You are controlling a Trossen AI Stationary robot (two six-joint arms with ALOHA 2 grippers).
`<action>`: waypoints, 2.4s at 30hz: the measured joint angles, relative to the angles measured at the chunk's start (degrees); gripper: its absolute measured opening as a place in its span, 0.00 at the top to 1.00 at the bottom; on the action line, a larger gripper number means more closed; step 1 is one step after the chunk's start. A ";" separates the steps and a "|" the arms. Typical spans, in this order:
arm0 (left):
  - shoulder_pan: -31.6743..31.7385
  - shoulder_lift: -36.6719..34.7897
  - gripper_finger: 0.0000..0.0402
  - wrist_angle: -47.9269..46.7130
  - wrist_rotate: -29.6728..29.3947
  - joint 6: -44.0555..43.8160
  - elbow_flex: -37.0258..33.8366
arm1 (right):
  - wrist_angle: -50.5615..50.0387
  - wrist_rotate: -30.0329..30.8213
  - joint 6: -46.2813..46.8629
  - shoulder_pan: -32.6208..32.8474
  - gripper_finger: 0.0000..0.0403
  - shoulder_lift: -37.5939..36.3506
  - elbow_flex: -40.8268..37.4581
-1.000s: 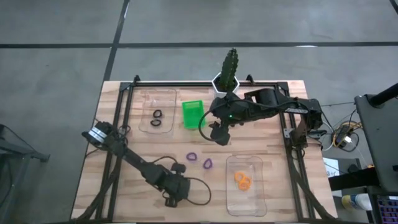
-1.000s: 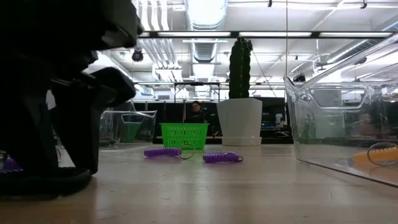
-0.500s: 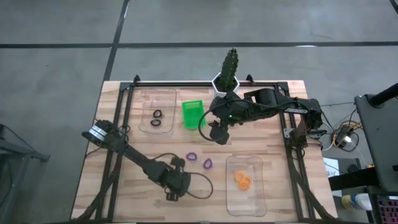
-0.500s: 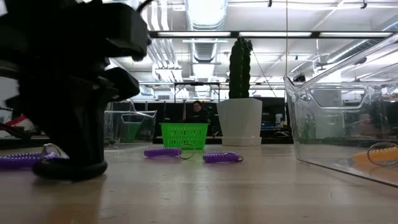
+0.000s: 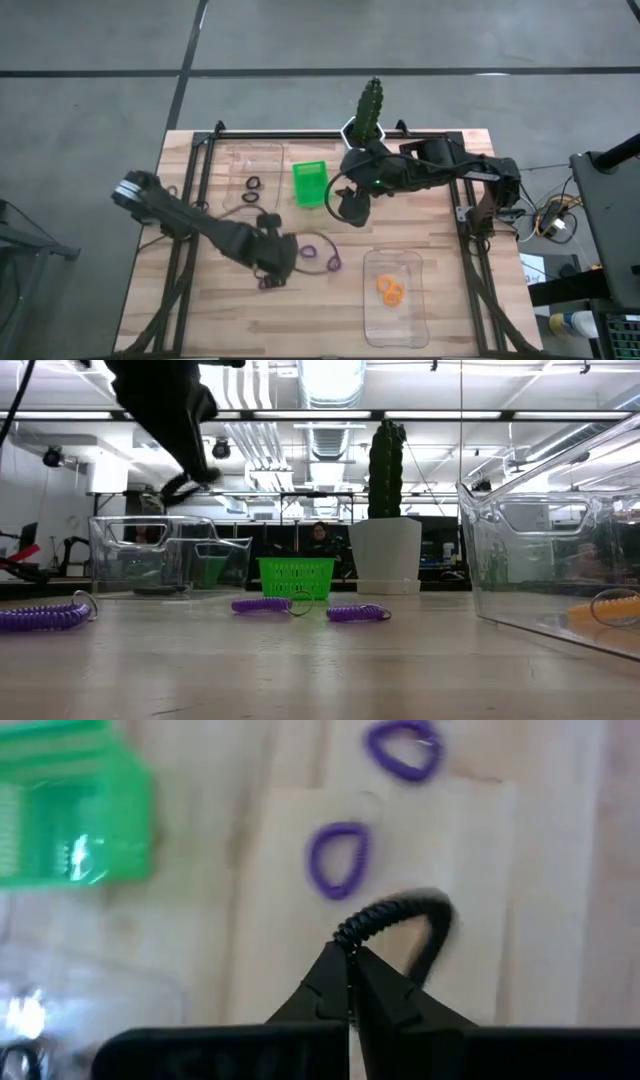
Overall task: Sort spring keychains
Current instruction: Put the black spring keychain into the top transparent bin, then put the right violet spring keychain into the green bin
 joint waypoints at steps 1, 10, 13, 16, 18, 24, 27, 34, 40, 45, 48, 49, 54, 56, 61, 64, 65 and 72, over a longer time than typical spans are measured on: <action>0.67 -1.46 1.00 -1.02 -0.21 -0.90 -0.10 | 0.00 0.00 -0.04 0.02 0.46 -0.19 0.00; 11.26 -13.92 1.00 -12.91 -3.85 -5.41 -0.69 | 0.07 0.99 -0.34 0.70 0.46 -0.67 0.00; 17.05 -16.87 1.00 -16.77 -4.28 -5.01 -0.69 | 0.12 1.04 -0.30 0.70 0.46 -0.67 -0.05; 24.09 -18.56 1.00 -18.89 -5.28 -2.57 -0.69 | 0.19 1.04 -0.28 0.70 0.46 -0.67 -0.07; 29.40 -19.38 1.00 -18.81 -5.29 -0.16 -0.69 | 0.26 1.02 -0.26 0.70 0.46 -0.67 -0.09; 45.89 -17.88 1.00 -18.47 -3.15 4.68 -0.70 | 0.91 1.00 -0.12 0.81 0.46 -0.67 -0.11; 52.54 -15.82 1.00 -16.23 -0.84 6.00 -0.90 | 1.02 1.00 -0.12 0.79 0.46 -0.67 -0.13; 58.37 -9.42 1.00 -10.92 5.08 7.62 -1.70 | 1.04 1.00 -0.15 0.79 0.46 -0.65 -0.24; 58.31 -2.59 1.00 -10.80 8.80 7.96 -1.73 | 1.04 1.00 -0.15 0.79 0.46 -0.61 -0.24; 58.17 2.10 1.00 -10.95 11.83 5.81 -2.76 | 1.02 1.00 -0.15 0.79 0.46 -0.59 -0.24; 58.17 3.58 1.00 -10.59 13.63 4.38 -3.68 | 1.04 0.98 -0.16 0.79 0.46 -0.59 -0.24; 58.17 4.05 1.00 -10.66 14.05 4.35 -4.01 | 1.04 0.98 -0.15 0.79 0.46 -0.59 -0.24; 58.17 4.82 0.95 -10.94 14.52 1.93 -5.33 | 1.04 0.96 -0.17 0.79 0.46 -0.59 -0.24; 58.21 4.76 0.90 -10.96 15.35 1.56 -5.35 | 1.04 0.94 -0.15 0.79 0.46 -0.59 -0.24; 58.34 2.35 0.76 -10.79 15.69 2.65 -4.95 | 1.30 0.91 -0.15 0.79 0.46 -0.59 -0.91; 58.36 1.50 0.68 -11.97 14.24 2.05 -4.71 | 1.50 0.87 0.26 0.79 0.46 -0.59 -1.83; 58.43 1.25 0.65 -13.13 13.73 1.80 -4.31 | 1.48 0.81 0.77 0.79 0.46 -0.59 -2.30; 55.59 -5.39 0.61 -15.19 13.61 5.25 -3.09 | 2.41 -1.19 1.00 0.94 0.46 -0.59 -8.01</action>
